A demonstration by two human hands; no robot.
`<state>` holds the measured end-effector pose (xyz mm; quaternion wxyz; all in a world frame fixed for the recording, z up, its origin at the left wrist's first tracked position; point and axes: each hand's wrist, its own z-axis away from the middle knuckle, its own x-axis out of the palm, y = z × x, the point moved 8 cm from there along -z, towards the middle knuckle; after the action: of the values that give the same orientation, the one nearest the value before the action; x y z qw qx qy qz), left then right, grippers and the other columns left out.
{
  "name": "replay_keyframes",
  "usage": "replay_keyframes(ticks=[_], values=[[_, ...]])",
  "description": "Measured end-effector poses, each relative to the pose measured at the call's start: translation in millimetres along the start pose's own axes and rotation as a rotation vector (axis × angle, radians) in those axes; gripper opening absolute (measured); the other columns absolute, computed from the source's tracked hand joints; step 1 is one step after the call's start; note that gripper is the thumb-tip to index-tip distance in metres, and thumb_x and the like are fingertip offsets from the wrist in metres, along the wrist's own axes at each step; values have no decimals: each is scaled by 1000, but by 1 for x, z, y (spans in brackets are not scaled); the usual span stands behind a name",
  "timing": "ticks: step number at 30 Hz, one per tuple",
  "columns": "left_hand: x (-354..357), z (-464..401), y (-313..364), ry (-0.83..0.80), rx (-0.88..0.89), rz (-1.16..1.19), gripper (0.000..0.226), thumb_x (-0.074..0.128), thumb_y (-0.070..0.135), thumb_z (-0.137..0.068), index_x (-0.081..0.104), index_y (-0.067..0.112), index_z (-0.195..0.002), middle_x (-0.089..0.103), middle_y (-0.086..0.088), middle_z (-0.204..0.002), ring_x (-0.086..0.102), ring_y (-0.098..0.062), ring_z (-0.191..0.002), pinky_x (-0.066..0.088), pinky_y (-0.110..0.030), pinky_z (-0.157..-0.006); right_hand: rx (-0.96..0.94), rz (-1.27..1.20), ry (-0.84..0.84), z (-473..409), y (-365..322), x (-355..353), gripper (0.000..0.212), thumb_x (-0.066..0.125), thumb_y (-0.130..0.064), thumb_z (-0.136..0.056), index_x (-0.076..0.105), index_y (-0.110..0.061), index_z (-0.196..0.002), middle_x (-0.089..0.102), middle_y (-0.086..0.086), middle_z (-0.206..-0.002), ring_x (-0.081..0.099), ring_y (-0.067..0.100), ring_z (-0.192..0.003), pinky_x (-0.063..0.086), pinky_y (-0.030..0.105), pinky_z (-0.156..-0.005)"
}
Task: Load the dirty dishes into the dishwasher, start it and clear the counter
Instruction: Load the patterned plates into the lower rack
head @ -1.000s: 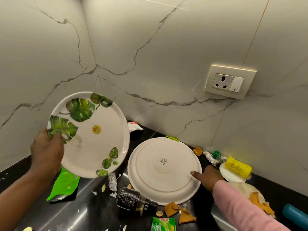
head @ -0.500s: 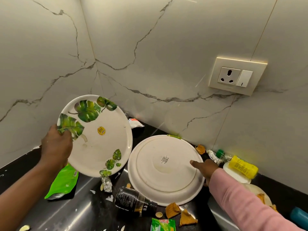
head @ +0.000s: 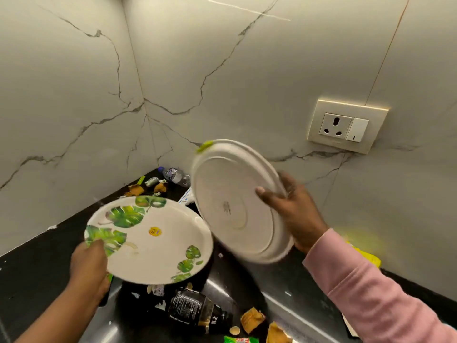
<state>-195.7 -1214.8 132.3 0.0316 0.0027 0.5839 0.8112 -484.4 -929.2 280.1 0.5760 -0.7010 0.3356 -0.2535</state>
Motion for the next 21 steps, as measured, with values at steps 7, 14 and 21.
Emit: replay_keyframes(ticks=[7,14,21], values=[[34,43,-7,-121,-47,187,52,29,47,-103,62,7,-97,71,-17,-88,66,-24,-63,51,-28,-55,-907,1077,-247,54,-12,99,20,58,-40,-87,65,-34,-104,68,-15,-106,55,18,-82,43,30,-67],[37,76,10,-292,-111,295,57,29,56,-98,64,14,-83,71,-6,-60,69,-20,-52,53,-40,-70,-523,958,-561,47,33,87,65,33,-83,-74,51,-48,-126,34,-21,-148,14,13,-143,9,37,-109],[32,102,19,-423,-104,240,43,43,46,-97,70,12,-94,74,-19,-80,72,-34,-67,60,-51,-61,444,68,50,23,94,12,55,67,-43,-85,55,-10,-126,70,9,-106,68,28,-95,56,44,-83]])
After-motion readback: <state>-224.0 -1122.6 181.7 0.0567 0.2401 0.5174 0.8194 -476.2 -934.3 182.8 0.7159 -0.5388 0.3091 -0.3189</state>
